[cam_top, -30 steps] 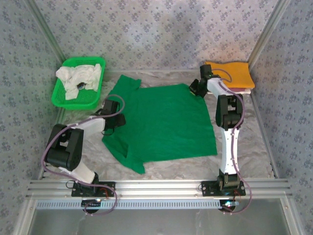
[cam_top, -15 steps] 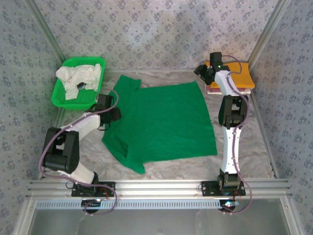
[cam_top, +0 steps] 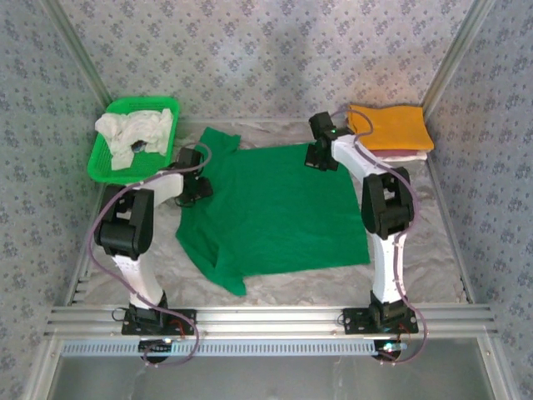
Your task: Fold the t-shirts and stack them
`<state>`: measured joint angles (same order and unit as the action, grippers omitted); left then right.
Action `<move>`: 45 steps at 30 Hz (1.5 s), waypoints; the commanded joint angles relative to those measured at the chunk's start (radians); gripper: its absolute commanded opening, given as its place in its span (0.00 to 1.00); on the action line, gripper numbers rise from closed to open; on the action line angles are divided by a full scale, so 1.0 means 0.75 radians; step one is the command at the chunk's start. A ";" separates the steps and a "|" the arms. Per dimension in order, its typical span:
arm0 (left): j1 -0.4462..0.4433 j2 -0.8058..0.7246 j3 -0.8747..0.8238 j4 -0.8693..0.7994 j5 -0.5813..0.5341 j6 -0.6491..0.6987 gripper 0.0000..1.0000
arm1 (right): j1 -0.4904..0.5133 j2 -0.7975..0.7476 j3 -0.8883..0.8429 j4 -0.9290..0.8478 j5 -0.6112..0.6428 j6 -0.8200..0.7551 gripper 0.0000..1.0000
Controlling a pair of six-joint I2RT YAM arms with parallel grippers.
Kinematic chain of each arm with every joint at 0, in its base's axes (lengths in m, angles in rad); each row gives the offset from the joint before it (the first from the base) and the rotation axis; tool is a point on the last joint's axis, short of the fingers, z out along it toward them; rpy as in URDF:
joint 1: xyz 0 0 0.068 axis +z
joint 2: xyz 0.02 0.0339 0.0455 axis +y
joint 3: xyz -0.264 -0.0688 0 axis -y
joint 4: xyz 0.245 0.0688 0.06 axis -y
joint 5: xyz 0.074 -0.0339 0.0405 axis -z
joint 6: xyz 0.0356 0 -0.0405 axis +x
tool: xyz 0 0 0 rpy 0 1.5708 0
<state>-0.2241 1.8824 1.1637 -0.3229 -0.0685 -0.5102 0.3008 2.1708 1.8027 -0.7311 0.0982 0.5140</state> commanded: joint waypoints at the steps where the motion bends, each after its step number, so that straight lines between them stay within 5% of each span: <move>1: 0.006 0.088 0.090 -0.077 0.023 -0.001 0.53 | -0.044 0.115 0.108 -0.132 0.097 -0.001 0.00; 16: 0.036 0.488 0.736 -0.259 0.018 0.107 0.53 | -0.194 0.409 0.431 -0.219 0.054 0.094 0.00; 20: 0.054 0.426 0.804 -0.281 -0.001 0.124 0.54 | -0.227 0.474 0.570 -0.251 0.026 0.074 0.00; 28: 0.051 -0.231 0.207 -0.144 0.021 -0.005 0.58 | -0.221 0.250 0.512 -0.141 -0.101 0.002 0.29; 33: 0.051 -0.545 -0.255 -0.213 0.046 -0.162 0.60 | -0.150 -0.125 0.117 -0.002 -0.196 -0.035 0.39; 39: 0.022 -0.621 -0.551 -0.159 0.157 -0.279 0.59 | 0.016 -0.592 -0.544 0.318 -0.216 -0.042 0.50; 45: -0.111 -0.504 -0.592 -0.013 0.144 -0.329 0.59 | 0.142 -0.799 -0.874 0.418 -0.153 -0.016 0.51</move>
<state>-0.2756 1.4490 0.7105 -0.4381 -0.0139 -0.7090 0.3988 1.5955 1.2289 -0.4725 -0.0376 0.4969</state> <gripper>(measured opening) 0.597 0.508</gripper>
